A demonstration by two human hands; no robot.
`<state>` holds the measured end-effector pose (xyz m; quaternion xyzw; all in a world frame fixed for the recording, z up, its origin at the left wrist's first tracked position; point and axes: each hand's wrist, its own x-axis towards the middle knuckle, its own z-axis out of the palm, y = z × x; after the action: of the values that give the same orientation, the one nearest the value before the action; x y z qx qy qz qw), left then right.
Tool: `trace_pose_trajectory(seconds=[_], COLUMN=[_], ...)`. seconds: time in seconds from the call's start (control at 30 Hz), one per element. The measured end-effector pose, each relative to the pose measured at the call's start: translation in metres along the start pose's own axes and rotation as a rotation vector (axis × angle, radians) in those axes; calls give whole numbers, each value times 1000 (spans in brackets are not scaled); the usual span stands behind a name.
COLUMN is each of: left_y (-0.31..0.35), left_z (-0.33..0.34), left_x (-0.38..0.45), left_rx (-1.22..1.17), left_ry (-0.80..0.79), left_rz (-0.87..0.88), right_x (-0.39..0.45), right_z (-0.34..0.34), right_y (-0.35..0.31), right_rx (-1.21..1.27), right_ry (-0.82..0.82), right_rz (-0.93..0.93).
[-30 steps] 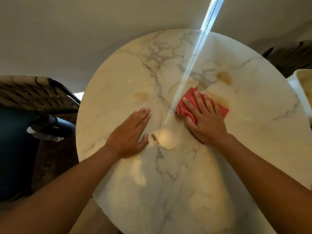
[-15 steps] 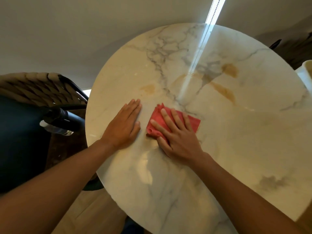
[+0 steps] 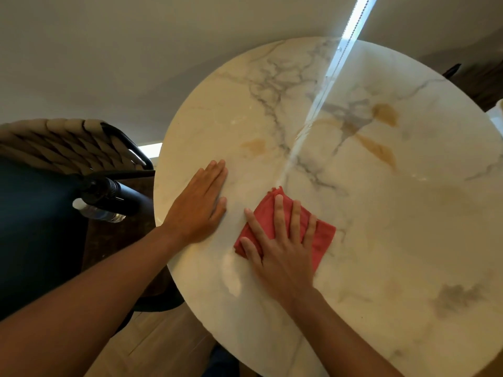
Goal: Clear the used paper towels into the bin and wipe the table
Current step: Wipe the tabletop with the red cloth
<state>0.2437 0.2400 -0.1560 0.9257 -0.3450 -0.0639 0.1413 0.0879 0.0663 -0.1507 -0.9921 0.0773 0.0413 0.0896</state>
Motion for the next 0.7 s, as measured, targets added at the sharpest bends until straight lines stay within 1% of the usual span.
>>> trace_pose_trajectory(seconds=[0.17,0.33,0.43,0.5,0.53,0.63,0.7], left_y=[-10,-29,-37,-41,-42,-44,-45], left_z=[-4,-9,-11,-10,-9,-5,-3], left_x=[10,23,29,33,33,30,31], left_rx=[-8,-20,1,-6,-10,5,2], left_ry=[56,79,77,84,78,65,69], left_rz=[-27,-59,-44,-47,-51,-48,-43], right_x=[55,151,190,190,181,133,99], right_z=[8,1,-3,-2,-2,6,9], right_y=[-1,6,2,-9,-13,-20,-13], right_rx=[23,71,93,110,123,106,77], right_ry=[79,119,107,99,106,150,160], right_rz=[98,50,63,45,5,-183,-291])
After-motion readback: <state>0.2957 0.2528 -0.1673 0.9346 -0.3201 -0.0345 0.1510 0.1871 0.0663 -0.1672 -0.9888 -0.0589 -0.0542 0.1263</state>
